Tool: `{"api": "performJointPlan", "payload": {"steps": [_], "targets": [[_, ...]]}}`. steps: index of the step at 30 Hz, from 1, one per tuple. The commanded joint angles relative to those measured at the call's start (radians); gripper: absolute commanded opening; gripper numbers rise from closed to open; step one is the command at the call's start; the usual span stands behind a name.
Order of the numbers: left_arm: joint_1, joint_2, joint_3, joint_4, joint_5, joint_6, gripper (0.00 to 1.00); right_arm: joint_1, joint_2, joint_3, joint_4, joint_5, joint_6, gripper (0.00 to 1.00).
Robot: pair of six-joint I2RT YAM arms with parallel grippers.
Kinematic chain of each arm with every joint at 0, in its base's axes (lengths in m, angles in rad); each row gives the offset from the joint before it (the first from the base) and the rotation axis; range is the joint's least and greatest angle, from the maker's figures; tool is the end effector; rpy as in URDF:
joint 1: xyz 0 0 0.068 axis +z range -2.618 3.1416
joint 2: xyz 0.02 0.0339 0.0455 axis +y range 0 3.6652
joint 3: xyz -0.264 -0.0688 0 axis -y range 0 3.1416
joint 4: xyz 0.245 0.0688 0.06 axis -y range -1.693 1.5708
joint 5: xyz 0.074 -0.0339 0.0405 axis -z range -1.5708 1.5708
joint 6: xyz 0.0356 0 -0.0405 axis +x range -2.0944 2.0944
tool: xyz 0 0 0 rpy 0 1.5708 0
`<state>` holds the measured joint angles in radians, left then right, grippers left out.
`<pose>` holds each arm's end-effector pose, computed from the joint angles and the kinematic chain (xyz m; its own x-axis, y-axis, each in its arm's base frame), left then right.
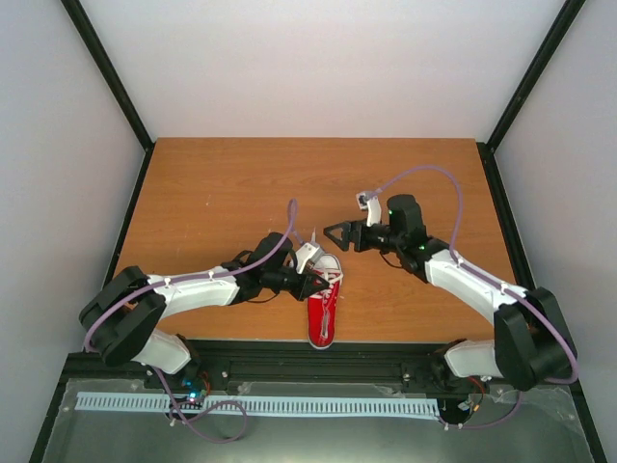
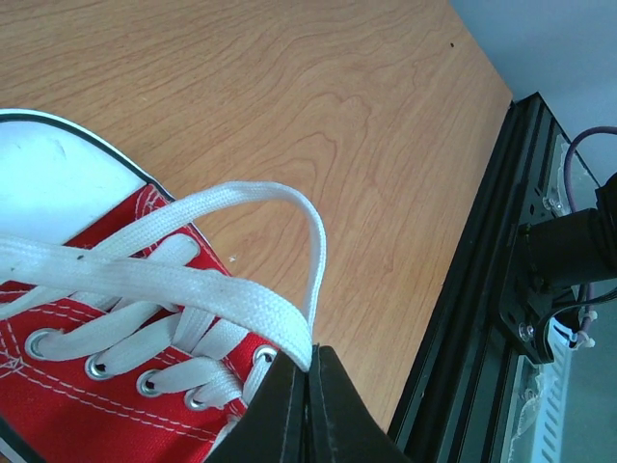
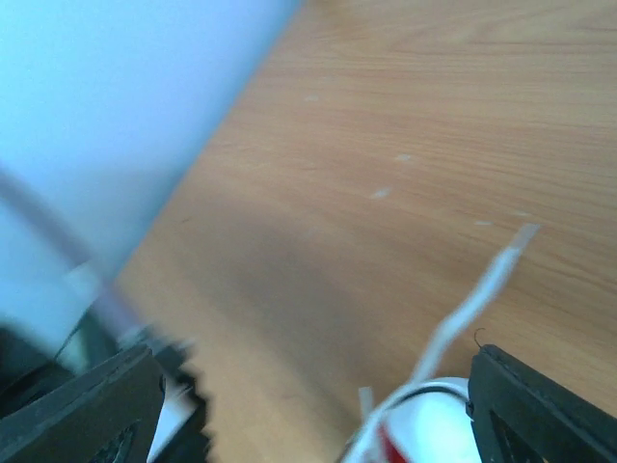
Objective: Tie the shoes
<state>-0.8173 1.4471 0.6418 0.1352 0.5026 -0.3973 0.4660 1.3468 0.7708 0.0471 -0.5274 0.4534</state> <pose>0.1811 -0.2181 0.1751 -0.7391 0.2922 -0.6070 0.6631 0.4742 -0.5791 0.2510 0.1463 0.2349 -0.7453 0.0488 -0.6649 -0.5005 0.6178 0.6065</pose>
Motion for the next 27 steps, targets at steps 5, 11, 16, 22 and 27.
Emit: {"api": "performJointPlan", "payload": {"steps": [5, 11, 16, 22, 27], "targets": [[-0.007, -0.048, -0.001, 0.076, 0.022, -0.06, 0.01, 0.041, -0.097, -0.167, 0.308, -0.452, -0.059, 0.88], [-0.004, -0.048, 0.006, 0.078, 0.044, -0.07, 0.01, 0.065, -0.081, -0.192, 0.285, -0.507, -0.089, 0.87], [-0.003, -0.038, 0.006, 0.081, 0.054, -0.076, 0.01, 0.068, -0.059, -0.238, 0.288, -0.522, -0.108, 0.87], [-0.003, -0.033, 0.008, 0.09, 0.067, -0.083, 0.01, 0.092, 0.004, -0.24, 0.281, -0.536, -0.147, 0.87], [-0.003, -0.033, 0.015, 0.086, 0.072, -0.085, 0.01, 0.104, 0.064, -0.238, 0.277, -0.54, -0.172, 0.84]]}}
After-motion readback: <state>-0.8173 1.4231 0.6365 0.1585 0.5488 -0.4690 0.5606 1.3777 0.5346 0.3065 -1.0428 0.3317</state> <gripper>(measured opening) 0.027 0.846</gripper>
